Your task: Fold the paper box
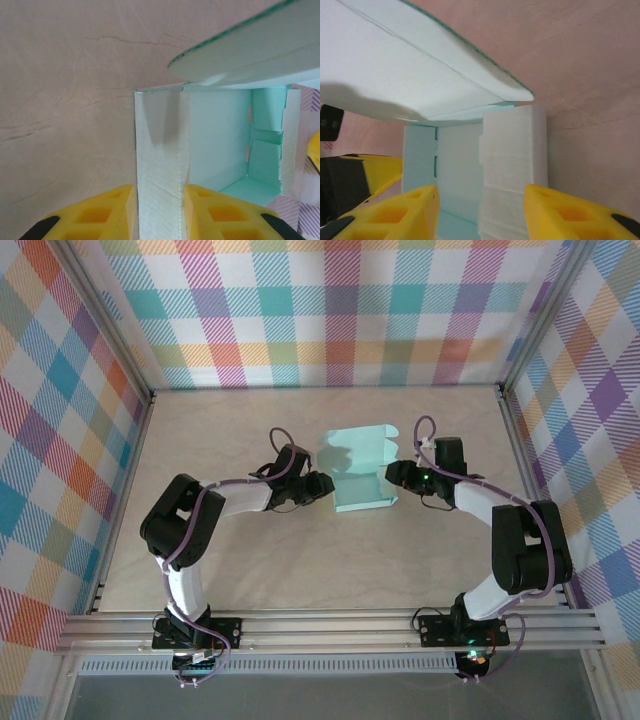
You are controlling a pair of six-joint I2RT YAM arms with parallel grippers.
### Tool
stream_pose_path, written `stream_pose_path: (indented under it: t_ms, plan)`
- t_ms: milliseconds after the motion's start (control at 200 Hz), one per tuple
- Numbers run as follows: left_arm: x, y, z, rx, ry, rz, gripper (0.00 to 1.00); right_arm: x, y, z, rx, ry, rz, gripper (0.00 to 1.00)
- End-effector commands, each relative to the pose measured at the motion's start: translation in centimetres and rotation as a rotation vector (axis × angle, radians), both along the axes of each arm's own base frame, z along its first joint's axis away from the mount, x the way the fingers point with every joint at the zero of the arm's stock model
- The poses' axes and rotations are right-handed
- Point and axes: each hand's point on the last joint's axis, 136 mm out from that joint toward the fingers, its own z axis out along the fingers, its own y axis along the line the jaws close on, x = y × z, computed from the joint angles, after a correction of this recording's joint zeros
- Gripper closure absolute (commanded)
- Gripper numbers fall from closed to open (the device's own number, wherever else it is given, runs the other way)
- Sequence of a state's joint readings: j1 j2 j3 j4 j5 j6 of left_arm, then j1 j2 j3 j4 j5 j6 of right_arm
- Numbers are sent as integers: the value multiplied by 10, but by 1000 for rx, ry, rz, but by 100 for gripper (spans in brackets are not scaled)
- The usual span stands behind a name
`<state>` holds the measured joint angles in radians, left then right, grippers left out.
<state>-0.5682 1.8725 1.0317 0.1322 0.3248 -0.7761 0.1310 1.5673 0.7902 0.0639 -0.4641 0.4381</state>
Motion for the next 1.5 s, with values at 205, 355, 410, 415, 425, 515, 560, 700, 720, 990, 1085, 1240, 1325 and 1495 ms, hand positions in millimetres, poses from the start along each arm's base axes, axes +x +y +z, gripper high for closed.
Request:
stream_pose_path:
  t_ms: [205, 355, 410, 415, 425, 515, 560, 700, 720, 990, 1085, 1240, 1325, 1495]
  plan:
    - [-19, 16, -49, 149, 141, -22, 72, 4, -27, -25, 24, 86, -114, 60]
    - [-20, 17, -49, 157, 142, -28, 72, 3, -12, -26, 105, 103, -46, 69]
    - [-19, 16, -48, 158, 141, -31, 72, 4, -8, -25, 131, 101, -29, 73]
    - [-19, 16, -48, 158, 142, -31, 72, 4, -8, -24, 133, 100, -27, 73]
    - [-19, 16, -48, 158, 141, -32, 72, 4, -8, -24, 137, 100, -25, 74]
    - [-18, 15, -44, 156, 136, -35, 72, 3, -1, -19, 178, 96, 8, 79]
    - [-18, 14, -43, 156, 135, -39, 72, 2, 2, -17, 197, 97, 22, 79]
    - [-18, 10, -41, 152, 133, -47, 72, 0, 5, -18, 201, 98, 33, 83]
    - [-18, 9, -41, 150, 131, -49, 72, 1, 5, -18, 198, 98, 33, 83]
    - [-21, 3, -40, 143, 130, -66, 72, -5, 10, -34, 84, 109, 48, 84]
    - [-21, 1, -40, 142, 131, -69, 72, -7, 12, -42, 29, 111, 50, 84]
    - [-21, -1, -40, 141, 129, -74, 72, -9, 12, -55, -53, 124, 46, 84]
    - [-22, -1, -42, 142, 133, -77, 72, -10, 13, -61, -104, 124, 51, 84]
    - [-22, -3, -42, 140, 133, -79, 72, -13, 13, -69, -246, 125, 67, 85]
